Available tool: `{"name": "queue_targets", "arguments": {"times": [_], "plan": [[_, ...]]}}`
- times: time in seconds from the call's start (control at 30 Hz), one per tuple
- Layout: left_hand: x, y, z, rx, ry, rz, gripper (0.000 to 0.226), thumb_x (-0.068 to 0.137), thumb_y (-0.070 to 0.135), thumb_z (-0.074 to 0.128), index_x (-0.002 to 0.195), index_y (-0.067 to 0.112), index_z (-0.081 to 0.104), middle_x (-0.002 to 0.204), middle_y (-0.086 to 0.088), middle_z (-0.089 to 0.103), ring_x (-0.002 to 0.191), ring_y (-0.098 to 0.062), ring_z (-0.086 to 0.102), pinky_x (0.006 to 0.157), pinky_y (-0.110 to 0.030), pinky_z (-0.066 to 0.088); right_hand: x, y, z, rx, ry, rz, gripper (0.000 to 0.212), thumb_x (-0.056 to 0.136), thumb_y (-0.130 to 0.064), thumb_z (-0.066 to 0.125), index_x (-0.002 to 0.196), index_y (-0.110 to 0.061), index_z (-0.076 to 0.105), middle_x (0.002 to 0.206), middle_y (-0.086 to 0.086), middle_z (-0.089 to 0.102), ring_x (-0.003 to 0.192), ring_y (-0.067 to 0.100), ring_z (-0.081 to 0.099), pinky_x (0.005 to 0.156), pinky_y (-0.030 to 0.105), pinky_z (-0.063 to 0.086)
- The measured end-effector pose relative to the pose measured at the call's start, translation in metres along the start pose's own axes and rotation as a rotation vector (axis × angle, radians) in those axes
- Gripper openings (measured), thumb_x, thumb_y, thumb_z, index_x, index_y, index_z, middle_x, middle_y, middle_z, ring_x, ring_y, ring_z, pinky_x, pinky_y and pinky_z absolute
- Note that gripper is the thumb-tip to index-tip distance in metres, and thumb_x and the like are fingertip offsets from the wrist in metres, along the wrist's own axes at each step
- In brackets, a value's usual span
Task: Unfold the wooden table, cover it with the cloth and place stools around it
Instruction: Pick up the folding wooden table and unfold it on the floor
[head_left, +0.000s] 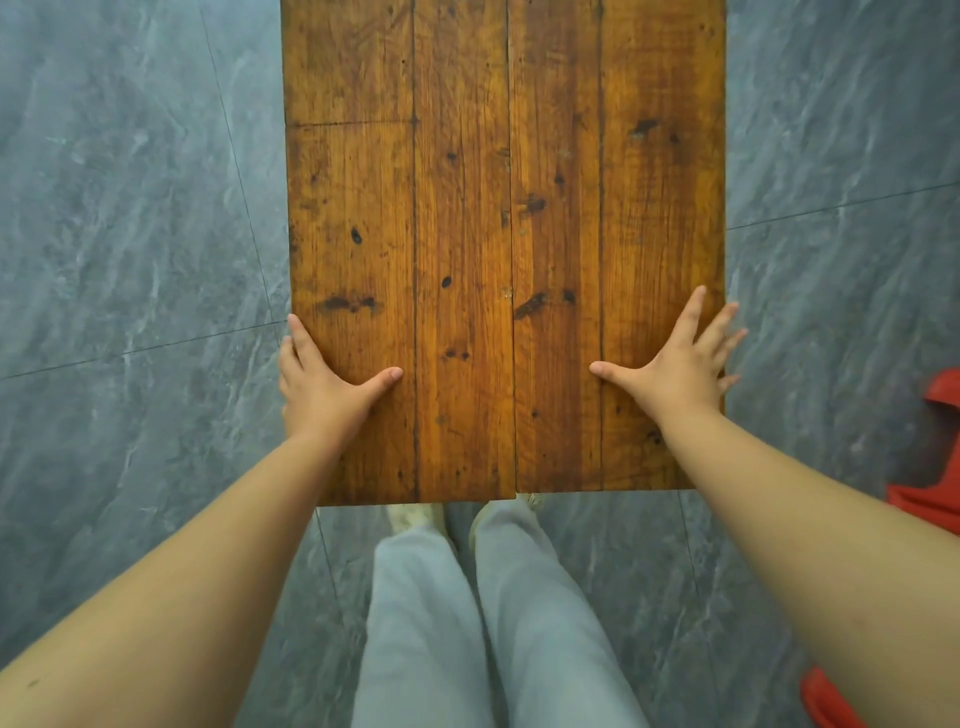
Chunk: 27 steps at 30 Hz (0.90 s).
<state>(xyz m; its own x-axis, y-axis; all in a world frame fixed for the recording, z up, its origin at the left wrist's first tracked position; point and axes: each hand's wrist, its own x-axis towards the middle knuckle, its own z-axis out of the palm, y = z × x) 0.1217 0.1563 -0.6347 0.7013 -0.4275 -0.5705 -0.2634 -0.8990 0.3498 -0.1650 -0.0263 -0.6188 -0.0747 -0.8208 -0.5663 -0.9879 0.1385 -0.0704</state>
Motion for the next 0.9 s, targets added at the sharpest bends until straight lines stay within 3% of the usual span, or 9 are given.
{"name": "queue_targets", "arguments": {"times": [0.13,0.57,0.9], "plan": [[-0.004,0.0,0.001,-0.021,0.004,-0.011,0.128,0.059,0.069,0.071,0.146,0.032,-0.016,0.155,-0.008,0.008,0.141,-0.033,0.014,0.108,-0.058,0.025,-0.002,0.008,0.004,0.037,-0.092,0.087,0.142,0.056,-0.07,0.075,0.147,-0.026,-0.025,0.158,0.014,-0.023,0.146,0.038,-0.011,0.114,0.063,0.01],[-0.029,-0.015,0.016,-0.01,0.047,-0.033,0.129,0.06,0.074,0.066,0.148,0.027,-0.015,0.145,-0.015,0.019,0.136,-0.035,0.023,0.109,-0.052,0.029,0.005,0.02,0.005,-0.075,-0.03,-0.053,0.141,0.055,-0.073,0.072,0.149,-0.021,-0.019,0.158,0.022,-0.012,0.145,0.044,0.001,0.11,0.065,0.017],[-0.097,-0.046,0.057,-0.054,0.072,-0.192,0.129,0.059,0.076,0.064,0.146,0.029,-0.02,0.145,-0.013,0.017,0.135,-0.037,0.022,0.107,-0.055,0.029,-0.003,0.049,0.001,-0.184,-0.018,-0.21,0.136,0.056,-0.075,0.069,0.151,-0.024,-0.015,0.159,0.021,-0.009,0.145,0.044,0.004,0.111,0.063,0.021]]}}
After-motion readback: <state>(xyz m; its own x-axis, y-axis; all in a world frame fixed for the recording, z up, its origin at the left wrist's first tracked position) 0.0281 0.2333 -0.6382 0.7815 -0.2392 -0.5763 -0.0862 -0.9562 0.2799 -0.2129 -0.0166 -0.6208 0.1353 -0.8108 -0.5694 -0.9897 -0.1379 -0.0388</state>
